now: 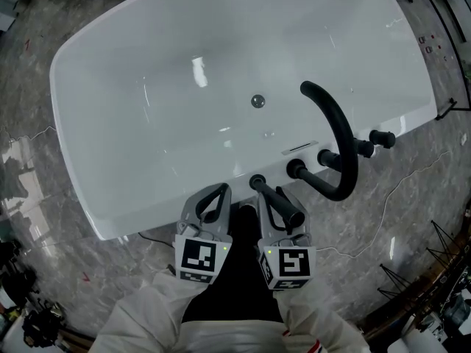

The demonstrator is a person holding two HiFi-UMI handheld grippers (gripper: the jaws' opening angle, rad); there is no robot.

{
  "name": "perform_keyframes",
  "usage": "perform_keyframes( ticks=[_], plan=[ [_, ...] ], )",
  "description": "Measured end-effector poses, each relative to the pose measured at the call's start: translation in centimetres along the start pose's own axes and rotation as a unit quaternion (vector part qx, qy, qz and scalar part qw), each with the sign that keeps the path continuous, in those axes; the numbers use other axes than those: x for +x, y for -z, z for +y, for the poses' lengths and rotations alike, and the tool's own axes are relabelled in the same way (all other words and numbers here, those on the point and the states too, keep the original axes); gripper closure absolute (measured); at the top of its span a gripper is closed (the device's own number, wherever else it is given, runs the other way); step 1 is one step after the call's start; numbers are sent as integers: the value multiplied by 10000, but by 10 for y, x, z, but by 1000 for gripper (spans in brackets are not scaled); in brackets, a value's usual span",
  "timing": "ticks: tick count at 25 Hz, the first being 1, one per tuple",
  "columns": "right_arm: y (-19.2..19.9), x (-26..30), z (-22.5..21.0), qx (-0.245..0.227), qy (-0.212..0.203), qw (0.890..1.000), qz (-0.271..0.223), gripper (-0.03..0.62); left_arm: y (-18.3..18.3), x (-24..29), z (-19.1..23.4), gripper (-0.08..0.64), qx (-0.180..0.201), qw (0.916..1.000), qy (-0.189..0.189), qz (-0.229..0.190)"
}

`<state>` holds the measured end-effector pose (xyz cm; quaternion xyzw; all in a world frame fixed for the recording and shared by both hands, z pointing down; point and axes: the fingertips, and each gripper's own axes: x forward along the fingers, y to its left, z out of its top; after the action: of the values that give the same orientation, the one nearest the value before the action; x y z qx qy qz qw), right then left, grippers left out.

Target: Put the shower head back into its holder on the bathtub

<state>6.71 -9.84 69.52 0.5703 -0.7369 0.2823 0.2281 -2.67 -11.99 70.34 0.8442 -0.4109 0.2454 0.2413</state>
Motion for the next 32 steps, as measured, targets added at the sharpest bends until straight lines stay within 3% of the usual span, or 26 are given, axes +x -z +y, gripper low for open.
perform_keyframes(
  ticks=[15,32],
  plan=[
    [20,13,-4,-22,35,10000,89,454,20,9,1,558,-101,9999,6,78],
    [21,26,7,-514,34,9986,135,453,35,16,3,558,-211,9995,38,218]
  ],
)
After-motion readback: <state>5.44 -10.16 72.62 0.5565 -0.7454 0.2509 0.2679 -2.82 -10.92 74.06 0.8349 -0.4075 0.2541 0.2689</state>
